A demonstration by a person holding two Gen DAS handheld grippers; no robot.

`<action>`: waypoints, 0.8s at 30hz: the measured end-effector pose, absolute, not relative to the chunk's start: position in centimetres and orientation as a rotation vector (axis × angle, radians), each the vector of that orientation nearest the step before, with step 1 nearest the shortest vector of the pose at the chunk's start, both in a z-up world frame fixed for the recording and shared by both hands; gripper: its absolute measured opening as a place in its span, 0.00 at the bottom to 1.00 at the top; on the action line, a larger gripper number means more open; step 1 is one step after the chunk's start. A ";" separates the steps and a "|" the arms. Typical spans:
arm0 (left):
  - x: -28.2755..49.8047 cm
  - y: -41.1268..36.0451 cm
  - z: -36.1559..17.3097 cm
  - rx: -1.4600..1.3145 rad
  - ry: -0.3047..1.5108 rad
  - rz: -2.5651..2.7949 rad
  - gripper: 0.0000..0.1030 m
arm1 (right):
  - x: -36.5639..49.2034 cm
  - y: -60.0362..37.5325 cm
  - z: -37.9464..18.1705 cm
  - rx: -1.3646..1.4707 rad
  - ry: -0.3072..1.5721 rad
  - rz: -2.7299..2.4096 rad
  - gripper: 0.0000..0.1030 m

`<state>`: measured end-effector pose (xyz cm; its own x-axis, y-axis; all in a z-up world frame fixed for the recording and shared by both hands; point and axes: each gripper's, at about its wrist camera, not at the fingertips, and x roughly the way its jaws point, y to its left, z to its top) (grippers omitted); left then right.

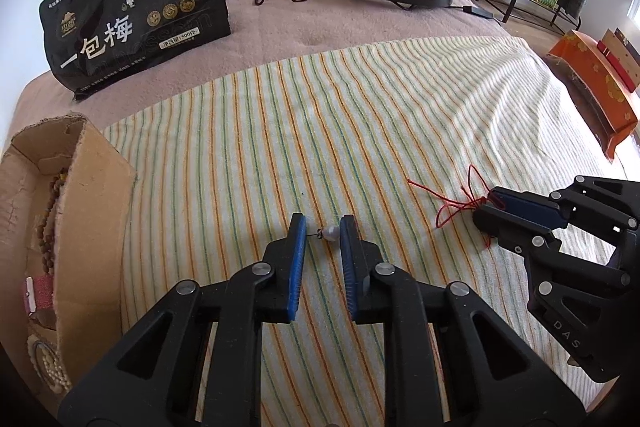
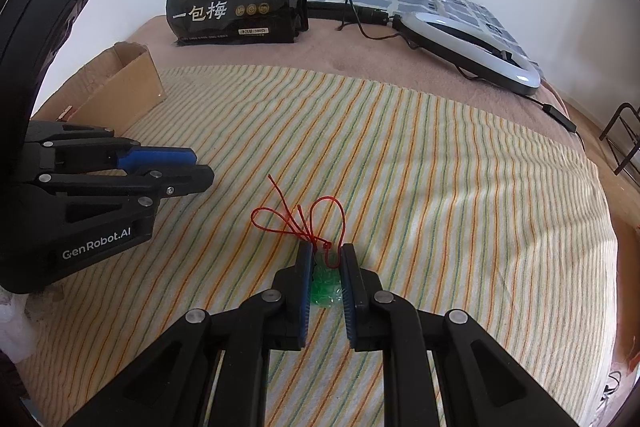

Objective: Organize jewelry
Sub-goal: 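Grasp the green jade pendant with the right gripper while the left gripper grasps the pearl earring, then carry the pearl earring and the red-string jade pendant in both grippers over the box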

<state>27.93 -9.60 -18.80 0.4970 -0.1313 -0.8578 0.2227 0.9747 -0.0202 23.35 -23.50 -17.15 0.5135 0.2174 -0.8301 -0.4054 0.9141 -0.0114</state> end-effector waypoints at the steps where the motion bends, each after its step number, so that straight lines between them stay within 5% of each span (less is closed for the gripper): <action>1: 27.9 -9.4 -18.5 0.092 1.023 -0.213 0.15 | 23.2 -23.5 -16.9 -0.214 0.958 0.377 0.11; 24: 23.3 -4.9 -9.3 -0.005 0.831 -0.199 0.15 | 19.9 -23.9 -7.4 -0.127 0.792 0.364 0.11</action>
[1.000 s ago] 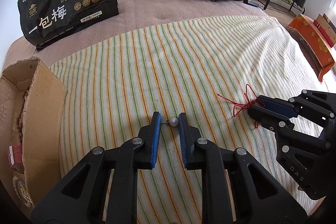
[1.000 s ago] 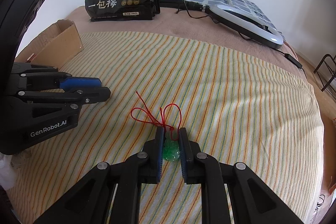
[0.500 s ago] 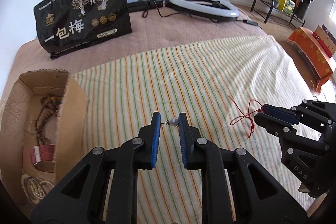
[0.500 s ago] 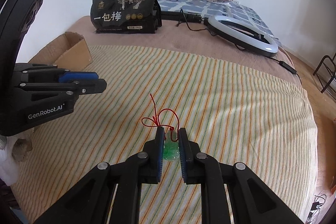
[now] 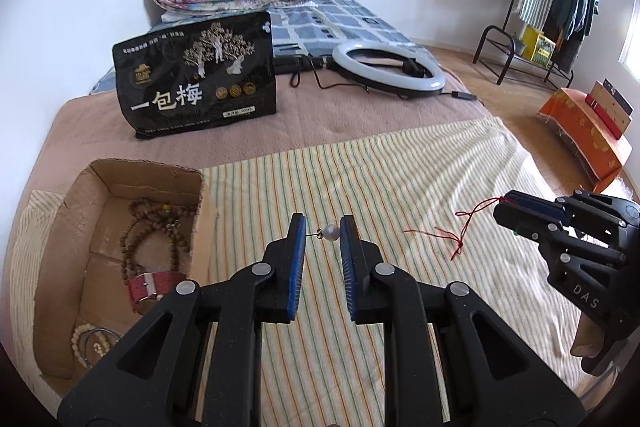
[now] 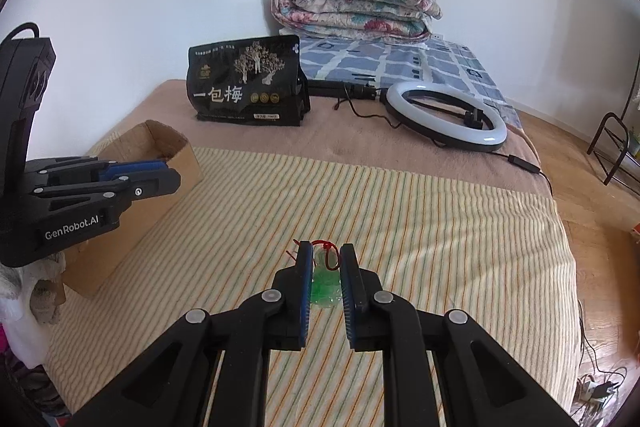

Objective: Organize jewelry
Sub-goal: 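Carry the pearl earring and the red-string jade pendant in both grippers over the box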

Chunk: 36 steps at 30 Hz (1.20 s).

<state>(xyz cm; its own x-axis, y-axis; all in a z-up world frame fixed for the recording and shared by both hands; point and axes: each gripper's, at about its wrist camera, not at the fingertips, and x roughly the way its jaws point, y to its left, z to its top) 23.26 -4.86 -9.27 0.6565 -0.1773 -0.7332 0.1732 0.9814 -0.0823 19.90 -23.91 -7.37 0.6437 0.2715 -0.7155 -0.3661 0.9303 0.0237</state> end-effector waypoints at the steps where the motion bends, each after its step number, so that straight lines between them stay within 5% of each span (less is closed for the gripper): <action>1: 23.0 -4.7 -9.0 -0.004 0.825 -0.196 0.15 | 19.8 -23.8 -6.9 -0.122 0.784 0.367 0.11; 36: 17.1 10.6 -6.2 -0.091 0.764 0.024 0.15 | 18.3 -6.7 -3.0 -0.098 0.683 0.631 0.11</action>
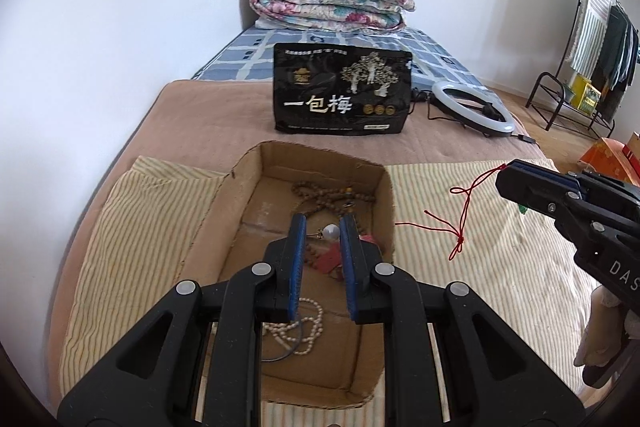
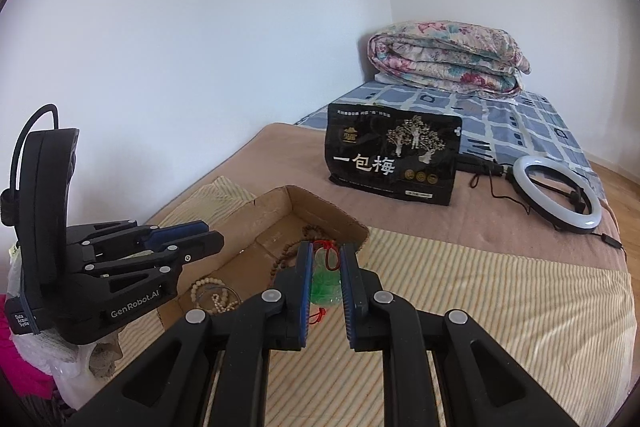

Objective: Organize jewelry
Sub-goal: 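Carry the pearl earring and the red-string jade pendant in both grippers over the box, then open the left gripper over the box while the right gripper releases the jade pendant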

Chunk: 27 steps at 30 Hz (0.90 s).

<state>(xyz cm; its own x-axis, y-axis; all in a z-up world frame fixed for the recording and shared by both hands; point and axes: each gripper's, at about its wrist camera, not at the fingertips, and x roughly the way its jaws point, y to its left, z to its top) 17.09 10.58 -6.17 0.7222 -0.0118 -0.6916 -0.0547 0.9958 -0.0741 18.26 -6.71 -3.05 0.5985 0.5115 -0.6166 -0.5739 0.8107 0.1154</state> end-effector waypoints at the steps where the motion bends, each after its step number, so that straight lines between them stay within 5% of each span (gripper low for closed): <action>1: 17.1 10.9 -6.2 -0.095 0.767 0.030 0.15 | 18.3 -6.2 -3.3 -0.101 0.688 0.637 0.11; 22: 16.9 15.4 -8.3 -0.156 0.842 0.109 0.15 | 18.4 -1.2 -7.0 -0.124 0.783 0.733 0.12; 27: 16.9 15.3 -8.4 -0.154 0.842 0.109 0.15 | 18.2 -1.0 -6.9 -0.129 0.779 0.734 0.23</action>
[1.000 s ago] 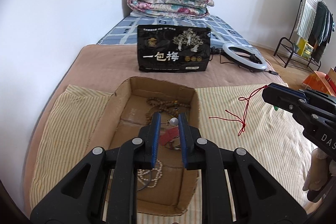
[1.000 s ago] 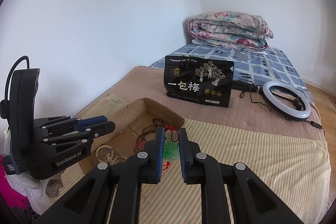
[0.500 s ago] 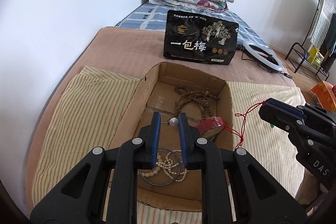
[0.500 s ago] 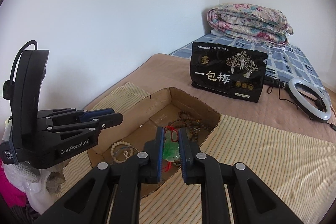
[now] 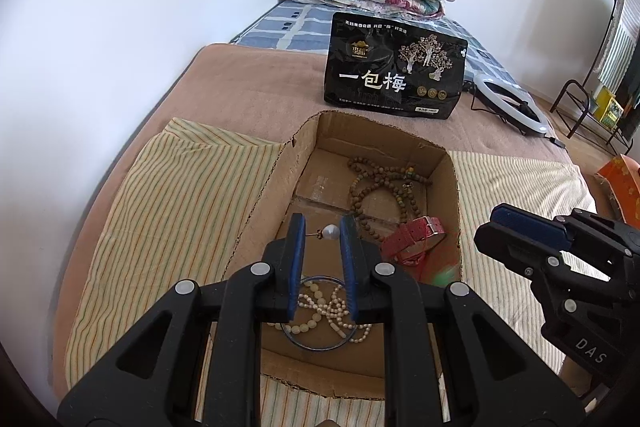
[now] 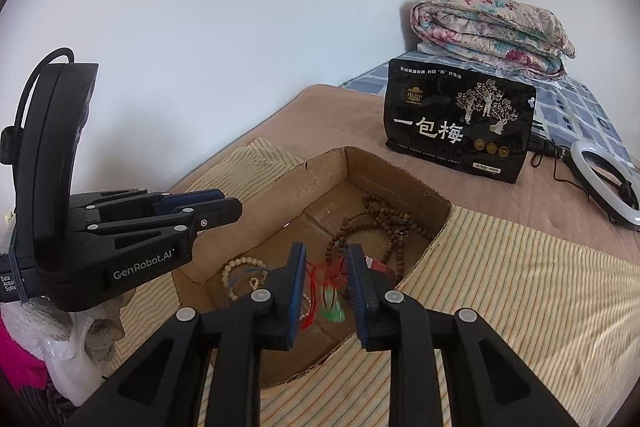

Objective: Organize jewelry
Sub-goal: 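Open the left gripper over the box while the right gripper releases the jade pendant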

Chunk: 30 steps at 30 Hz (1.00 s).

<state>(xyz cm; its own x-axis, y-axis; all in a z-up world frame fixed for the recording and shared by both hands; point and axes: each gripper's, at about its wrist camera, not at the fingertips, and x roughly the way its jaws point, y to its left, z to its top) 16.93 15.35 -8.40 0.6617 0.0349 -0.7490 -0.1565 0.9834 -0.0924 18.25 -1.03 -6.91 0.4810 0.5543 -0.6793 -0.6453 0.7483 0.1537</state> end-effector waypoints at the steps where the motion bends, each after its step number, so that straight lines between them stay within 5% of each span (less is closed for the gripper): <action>1: 17.0 15.3 -8.4 -0.154 0.844 0.108 0.15 | 18.2 -1.1 -6.9 -0.129 0.778 0.730 0.25; 5: 16.9 15.4 -8.3 -0.154 0.844 0.112 0.26 | 18.2 -1.2 -6.8 -0.129 0.778 0.723 0.28; 30: 12.2 13.0 -3.2 -0.112 0.703 0.100 0.26 | 14.5 -5.3 -2.9 -0.108 0.710 0.692 0.30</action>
<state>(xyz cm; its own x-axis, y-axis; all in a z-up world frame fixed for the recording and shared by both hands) 12.16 12.97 -3.16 0.7586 0.0535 -0.6493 -0.1292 0.9892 -0.0694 14.52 -5.29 -2.86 0.5475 0.5478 -0.6326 -0.6184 0.7742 0.1353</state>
